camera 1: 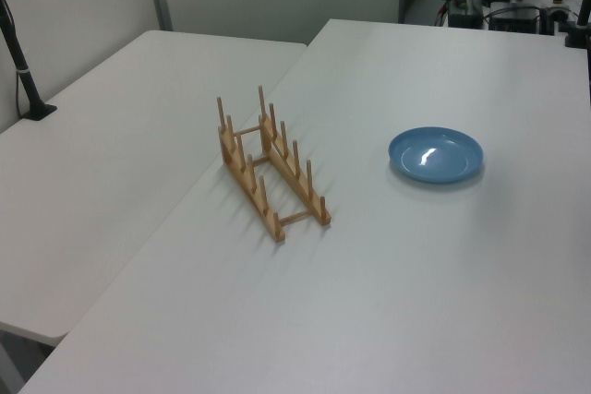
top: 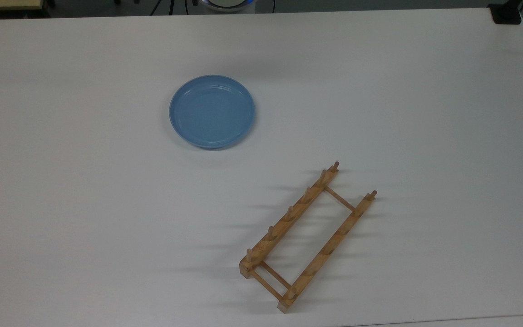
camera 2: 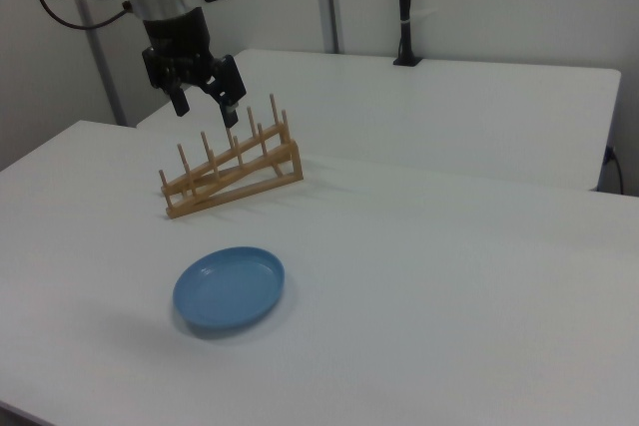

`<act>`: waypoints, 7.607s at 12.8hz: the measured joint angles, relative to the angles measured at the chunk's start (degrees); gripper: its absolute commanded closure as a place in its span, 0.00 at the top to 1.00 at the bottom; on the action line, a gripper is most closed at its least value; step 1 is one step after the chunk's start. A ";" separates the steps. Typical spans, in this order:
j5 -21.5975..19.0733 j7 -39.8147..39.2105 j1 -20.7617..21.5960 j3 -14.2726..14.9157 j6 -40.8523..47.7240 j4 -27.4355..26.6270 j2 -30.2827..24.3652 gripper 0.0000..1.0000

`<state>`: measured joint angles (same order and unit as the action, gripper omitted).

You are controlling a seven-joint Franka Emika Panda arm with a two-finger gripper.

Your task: Place plate in plate rack

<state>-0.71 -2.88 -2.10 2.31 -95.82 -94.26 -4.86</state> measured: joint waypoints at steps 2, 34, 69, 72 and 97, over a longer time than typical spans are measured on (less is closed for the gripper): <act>0.00 0.00 0.00 0.00 0.00 0.00 0.00 1.00; 3.19 -14.03 -2.28 -0.11 -31.07 -18.81 21.81 0.20; 94.09 62.63 6.47 -28.99 -33.42 -2.76 22.18 0.00; 97.00 64.59 6.36 -28.91 -33.42 -2.66 25.32 0.00; 42.79 55.33 3.03 -28.66 -20.73 2.57 11.65 1.00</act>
<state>42.08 52.45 0.93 -26.35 -116.55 -91.68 6.79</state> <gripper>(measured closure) 0.000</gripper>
